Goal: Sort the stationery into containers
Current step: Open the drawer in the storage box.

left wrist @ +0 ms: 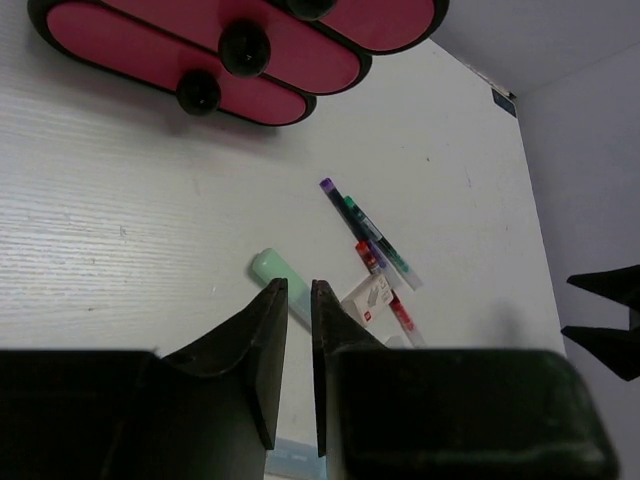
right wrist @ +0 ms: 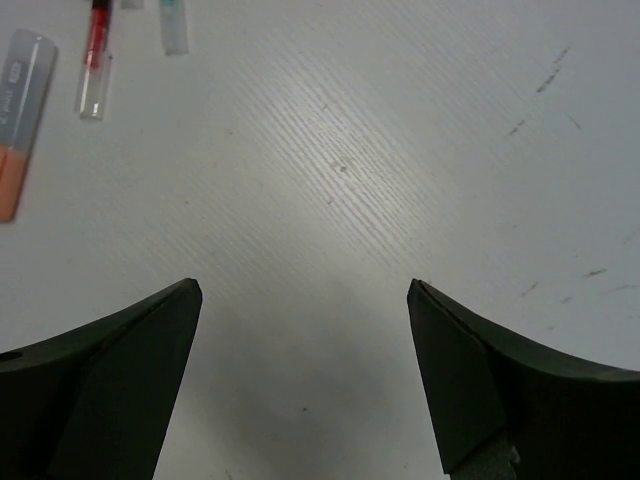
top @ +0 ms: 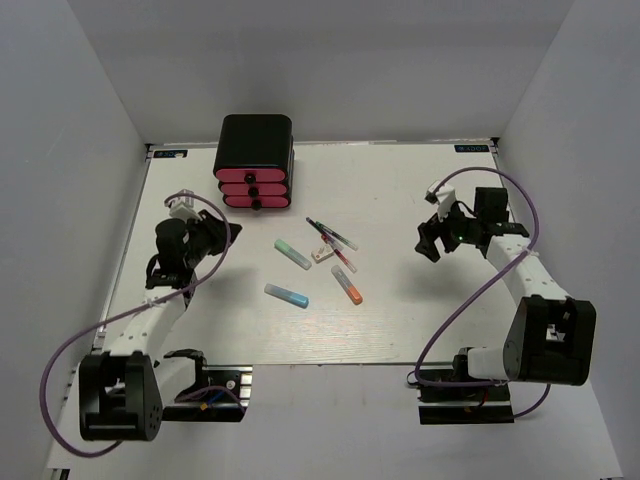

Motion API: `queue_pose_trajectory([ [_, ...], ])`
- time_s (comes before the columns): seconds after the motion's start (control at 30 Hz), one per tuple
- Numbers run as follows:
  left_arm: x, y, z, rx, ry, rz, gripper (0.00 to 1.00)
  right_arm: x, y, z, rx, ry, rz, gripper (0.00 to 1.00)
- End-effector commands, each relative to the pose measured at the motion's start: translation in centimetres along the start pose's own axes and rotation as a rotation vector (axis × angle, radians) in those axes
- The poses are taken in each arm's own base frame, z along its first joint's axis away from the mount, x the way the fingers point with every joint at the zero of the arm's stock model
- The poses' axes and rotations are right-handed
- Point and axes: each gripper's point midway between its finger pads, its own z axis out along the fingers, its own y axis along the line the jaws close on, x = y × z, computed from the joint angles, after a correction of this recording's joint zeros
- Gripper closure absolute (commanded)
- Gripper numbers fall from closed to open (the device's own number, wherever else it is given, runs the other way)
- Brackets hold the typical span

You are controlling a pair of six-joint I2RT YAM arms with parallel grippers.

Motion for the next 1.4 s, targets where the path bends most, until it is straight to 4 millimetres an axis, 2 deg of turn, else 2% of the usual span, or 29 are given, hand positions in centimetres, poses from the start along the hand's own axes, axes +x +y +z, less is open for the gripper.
queue_pose_trajectory([
  [0.0, -2.2, -2.0, 1.6, 0.097, -0.047, 0.024, 0.71, -1.7, 2.1, 0.0, -0.138, -0.077, -0.062, 0.11],
  [0.03, -1.4, -1.5, 2.6, 0.1, -0.007, 0.013, 0.64, -1.4, 2.5, 0.2, -0.151, -0.077, -0.058, 0.19],
  [0.07, -2.4, -2.1, 3.3, 0.126, -0.024, 0.025, 0.59, -1.7, 2.5, 0.3, -0.151, -0.095, -0.067, 0.27],
  [0.1, -2.6, -2.0, 4.0, 0.121, -0.017, 0.021, 0.5, -1.7, 2.8, 0.5, -0.166, -0.102, -0.069, 0.36],
  [0.13, -2.8, -2.2, 4.6, 0.141, -0.004, 0.041, 0.46, -1.8, 2.9, 0.7, -0.175, -0.114, -0.073, 0.58],
  [0.17, -3.6, -2.0, 5.9, 0.144, -0.002, 0.05, 0.44, -1.9, 3.1, 0.7, -0.186, -0.125, -0.074, 0.66],
  [0.2, -3.9, -2.0, 6.6, 0.15, 0.004, 0.073, 0.36, -2.0, 3.2, 1.0, -0.193, -0.131, -0.075, 0.69],
  [0.27, -4.2, -1.2, 8.6, 0.129, 0.051, 0.08, 0.33, -2.5, 2.9, 1.3, -0.195, -0.142, -0.071, 0.58],
  [0.3, -4.4, -1.0, 9.2, 0.122, 0.061, 0.087, 0.31, -2.8, 2.6, 1.6, -0.193, -0.145, -0.066, 0.49],
  [0.33, -5.3, -1.5, 9.9, 0.136, 0.057, 0.111, 0.3, -3.1, 2.4, 1.6, -0.19, -0.144, -0.063, 0.46],
  [0.4, -5.0, -0.8, 11.1, 0.13, 0.083, 0.111, 0.3, -3.1, 2.2, 2.0, -0.196, -0.133, -0.059, 0.44],
  [0.43, -5.4, -1.4, 11.5, 0.141, 0.081, 0.13, 0.3, -3.2, 2.1, 2.0, -0.195, -0.133, -0.063, 0.44],
  [0.53, -6.3, -1.4, 12.4, 0.132, 0.074, 0.144, 0.3, -3.2, 1.4, 2.4, -0.185, -0.125, -0.069, 0.44],
  [0.67, -5.7, -0.1, 13.5, 0.101, 0.108, 0.153, 0.31, -3.6, 0.8, 2.9, -0.183, -0.124, -0.054, 0.43],
  [1.0, -6.3, 0.4, 14.6, 0.083, 0.099, 0.171, 0.37, -3.0, 0.4, 3.4, -0.173, -0.107, -0.046, 0.43],
  [1.07, -6.3, 0.4, 14.6, 0.083, 0.099, 0.171, 0.37, -3.2, 1.5, 3.8, -0.197, -0.101, -0.06, 0.43],
  [1.23, -6.3, 0.8, 14.6, 0.063, 0.091, 0.151, 0.37, -2.8, 1.7, 3.9, -0.203, -0.093, -0.056, 0.42],
  [1.3, -5.9, 1.0, 14.6, 0.057, 0.099, 0.137, 0.36, -2.9, 1.7, 3.9, -0.2, -0.096, -0.06, 0.42],
  [1.37, -6.2, 0.7, 14.7, 0.067, 0.083, 0.135, 0.32, -2.8, 1.8, 4.0, -0.205, -0.092, -0.06, 0.42],
])
